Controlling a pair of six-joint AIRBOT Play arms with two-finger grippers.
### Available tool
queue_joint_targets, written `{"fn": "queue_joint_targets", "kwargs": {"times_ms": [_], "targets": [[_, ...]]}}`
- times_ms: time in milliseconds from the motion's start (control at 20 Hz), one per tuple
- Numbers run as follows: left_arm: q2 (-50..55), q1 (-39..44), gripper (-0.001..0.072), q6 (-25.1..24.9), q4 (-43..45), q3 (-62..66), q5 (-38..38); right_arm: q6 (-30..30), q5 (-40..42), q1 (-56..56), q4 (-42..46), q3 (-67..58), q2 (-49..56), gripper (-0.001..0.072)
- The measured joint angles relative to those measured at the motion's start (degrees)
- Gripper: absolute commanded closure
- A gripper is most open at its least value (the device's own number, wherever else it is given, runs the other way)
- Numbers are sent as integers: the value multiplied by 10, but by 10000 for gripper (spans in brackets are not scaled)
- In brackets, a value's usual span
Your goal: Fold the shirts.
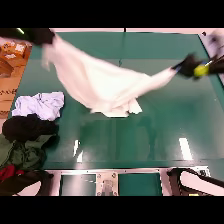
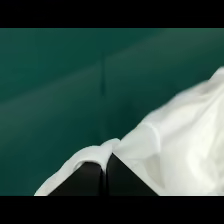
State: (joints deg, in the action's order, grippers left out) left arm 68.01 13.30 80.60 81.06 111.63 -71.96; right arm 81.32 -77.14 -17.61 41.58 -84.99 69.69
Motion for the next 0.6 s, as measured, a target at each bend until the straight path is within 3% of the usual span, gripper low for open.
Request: {"fn": "queue_joint_targets", "kwargs": {"times_ms": [300,600], "targets": [[-117,0,683,-28,-57,104,126,42,4,-16,33,-234,-160,698],[-165,0,683,-43,-78,99,167,94,43,-18,200,-280,-256,697]]}}
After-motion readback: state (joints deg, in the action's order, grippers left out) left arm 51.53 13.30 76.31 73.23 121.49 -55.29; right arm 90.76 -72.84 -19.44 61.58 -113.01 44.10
